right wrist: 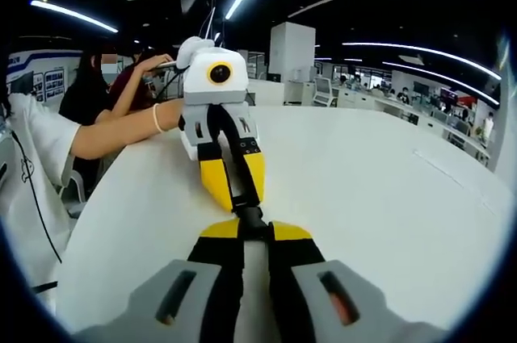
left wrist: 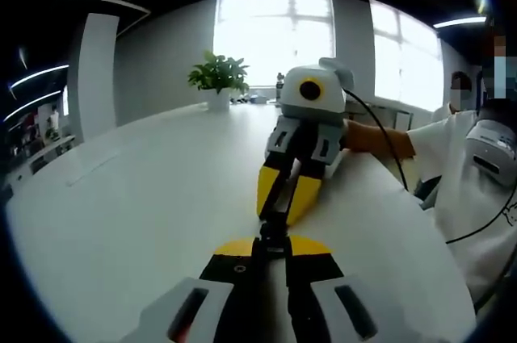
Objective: Snap the two parts of the plastic buckle together until the buckle closes and remains connected.
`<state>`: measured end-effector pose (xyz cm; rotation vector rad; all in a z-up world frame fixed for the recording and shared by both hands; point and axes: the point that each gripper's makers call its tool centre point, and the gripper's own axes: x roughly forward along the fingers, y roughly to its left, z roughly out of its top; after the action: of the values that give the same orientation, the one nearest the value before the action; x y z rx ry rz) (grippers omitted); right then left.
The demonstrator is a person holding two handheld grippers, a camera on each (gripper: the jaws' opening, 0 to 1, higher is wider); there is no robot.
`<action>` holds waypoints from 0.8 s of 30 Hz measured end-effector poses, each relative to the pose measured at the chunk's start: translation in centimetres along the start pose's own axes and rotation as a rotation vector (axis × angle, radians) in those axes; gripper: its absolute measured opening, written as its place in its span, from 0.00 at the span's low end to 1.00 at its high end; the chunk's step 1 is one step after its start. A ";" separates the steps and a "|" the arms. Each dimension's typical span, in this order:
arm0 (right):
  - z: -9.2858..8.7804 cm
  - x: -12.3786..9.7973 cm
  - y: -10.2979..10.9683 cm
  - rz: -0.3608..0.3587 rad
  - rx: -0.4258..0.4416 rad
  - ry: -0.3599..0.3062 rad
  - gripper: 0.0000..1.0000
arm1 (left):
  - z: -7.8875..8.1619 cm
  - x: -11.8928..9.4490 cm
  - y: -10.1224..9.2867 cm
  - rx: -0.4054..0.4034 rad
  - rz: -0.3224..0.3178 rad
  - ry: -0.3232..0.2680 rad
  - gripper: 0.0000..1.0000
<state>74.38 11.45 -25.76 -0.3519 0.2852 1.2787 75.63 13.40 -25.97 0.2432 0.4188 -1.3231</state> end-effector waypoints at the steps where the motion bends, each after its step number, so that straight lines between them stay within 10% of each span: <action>1: 0.0 0.0 0.0 0.002 -0.001 -0.001 0.09 | 0.0 0.0 0.0 0.003 -0.001 0.000 0.10; 13: 0.2 -0.1 -0.8 0.164 -0.067 0.045 0.09 | 0.2 0.5 -1.0 0.059 -0.122 0.032 0.10; 24: 0.3 -0.2 -0.6 0.153 -0.086 -0.003 0.11 | 0.1 -0.1 -0.8 0.124 -0.027 0.005 0.13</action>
<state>74.92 11.27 -25.39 -0.4074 0.2586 1.4454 74.84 13.26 -25.76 0.3452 0.3451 -1.3766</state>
